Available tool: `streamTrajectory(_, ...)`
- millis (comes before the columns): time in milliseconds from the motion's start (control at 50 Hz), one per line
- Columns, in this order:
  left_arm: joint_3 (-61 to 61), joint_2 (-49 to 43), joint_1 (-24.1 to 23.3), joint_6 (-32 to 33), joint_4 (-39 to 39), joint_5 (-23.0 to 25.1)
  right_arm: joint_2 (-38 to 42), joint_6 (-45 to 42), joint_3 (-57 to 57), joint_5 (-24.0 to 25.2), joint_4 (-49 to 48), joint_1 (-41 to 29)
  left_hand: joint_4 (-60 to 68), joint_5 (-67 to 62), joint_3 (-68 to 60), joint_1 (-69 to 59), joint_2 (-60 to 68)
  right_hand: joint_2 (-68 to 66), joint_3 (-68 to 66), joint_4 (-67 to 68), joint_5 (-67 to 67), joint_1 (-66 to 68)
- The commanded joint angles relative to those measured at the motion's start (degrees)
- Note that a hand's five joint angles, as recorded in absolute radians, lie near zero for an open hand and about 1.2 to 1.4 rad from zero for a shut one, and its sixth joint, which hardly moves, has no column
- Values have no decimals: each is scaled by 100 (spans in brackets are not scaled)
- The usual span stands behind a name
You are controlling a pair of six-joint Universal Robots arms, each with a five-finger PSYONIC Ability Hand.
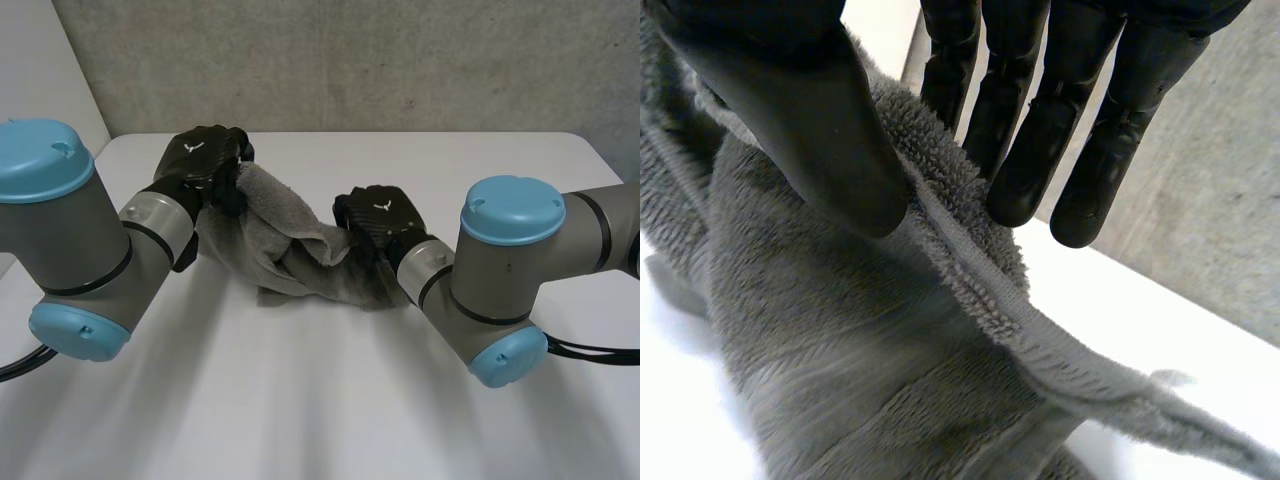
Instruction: Fold the towel.
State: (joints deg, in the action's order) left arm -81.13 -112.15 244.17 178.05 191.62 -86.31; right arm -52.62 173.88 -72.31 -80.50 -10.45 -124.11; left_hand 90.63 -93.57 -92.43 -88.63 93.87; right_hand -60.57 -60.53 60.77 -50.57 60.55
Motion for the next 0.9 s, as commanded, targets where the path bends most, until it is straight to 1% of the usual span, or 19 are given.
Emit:
streamTrajectory(20, -35, 0, -19, -7, -2, 0, 524, 6, 59, 96, 34, -26, -1063, 2357, 1243, 863, -1387, 1312, 1308, -1333, 1312, -1310)
streamTrajectory(200, -35, -26, -19, -7, -2, 0, 876, -3, 191, 87, 34, -79, -1063, 2357, 1243, 863, -1387, 1381, 1378, -1402, 1382, -1380)
streamTrajectory(260, -35, -44, -37, -7, -2, 0, 920, -12, 191, 69, 25, -79, -1063, 2357, 1243, 863, -1387, 1163, 1159, -1183, 1163, -1161)
streamTrajectory(280, -43, -44, -37, -7, -2, 9, 920, -12, 199, 60, 17, -70, -1063, 2357, 1243, 863, -1387, 613, 610, -634, 613, -611)
streamTrajectory(300, -44, -44, -37, -7, -2, 9, 920, -12, 199, 60, 16, -70, -1063, 2357, 1243, 863, -1387, 608, 604, -628, 608, -606)
streamTrajectory(340, -44, -61, -45, -7, -2, 9, 877, -12, 217, 60, -1, -52, -1063, 2357, 1243, 863, -1387, -1929, -1932, 1908, -1929, 1931)
streamTrajectory(420, -52, -70, -37, 2, 7, 9, 744, -21, 217, 43, -1, 27, -1063, 2357, 1243, 863, -1387, -1943, -1947, 1923, -1943, 1945)
streamTrajectory(460, -70, -88, -37, 19, 15, 1, 325, 6, 217, 78, 8, 280, -1063, 2357, 1243, 863, -1387, -1943, -1947, 1923, -1943, 1945)
streamTrajectory(480, -70, -88, -37, 19, 16, 0, 322, 6, 217, 78, 8, 282, -1063, 2357, 1243, 863, -1387, -1943, -1947, 1923, -1943, 1945)
streamTrajectory(520, -79, -123, -37, 37, 33, 0, -325, 32, 182, 113, -1, 553, -1063, 2357, 1243, 863, -1387, -1943, -1947, 1923, -1943, 1945)
streamTrajectory(540, -79, -123, -37, 37, 33, 0, -328, 32, 182, 113, -1, 554, -1063, 2357, 1243, 863, -1387, -1943, -1947, 1923, -1943, 1945)
streamTrajectory(580, -79, -219, -28, 63, 42, -17, -862, 23, 156, 192, 8, 729, -1063, 2357, 1243, 863, -1387, -1943, -1947, 1923, -1943, 1945)
streamTrajectory(620, -79, -254, -37, 72, 42, -17, -1064, -3, 164, 218, 60, 782, -1063, 2357, 1243, 863, -1387, -1943, -1947, 1923, -1943, 1945)
streamTrajectory(640, -79, -307, -37, 89, 51, -17, -1232, -29, 156, 288, 113, 809, -1943, 3237, 2124, 1744, -2268, -1943, -1947, 1923, -1943, 1945)
streamTrajectory(660, -79, -307, -37, 89, 51, -17, -1233, -29, 156, 289, 113, 809, -1952, 3246, 2133, 1753, -2276, -1943, -1947, 1923, -1943, 1945)
streamTrajectory(680, -79, -368, -28, 98, 68, -17, -1372, -73, 129, 402, 218, 835, -2718, 4012, 2899, 2519, -3043, -1943, -1947, 1923, -1943, 1945)
streamTrajectory(720, -79, -447, -28, 98, 68, -17, -1487, -152, 120, 525, 410, 862, -3043, 4336, 3223, 2843, -3367, -1943, -1947, 1923, -1943, 1945)
streamTrajectory(780, -26, -588, -28, 107, 68, -17, -1654, -397, 103, 728, 806, 923, -3347, 4641, 3527, 3147, -3671, -1943, -1947, 1923, -1943, 1945)
streamTrajectory(900, 9, -782, 25, 98, 68, -26, -1804, -1082, -256, 746, 1098, 1090, -3769, 5063, 3949, 3569, -4093, -1943, -1947, 1923, -1943, 1945)
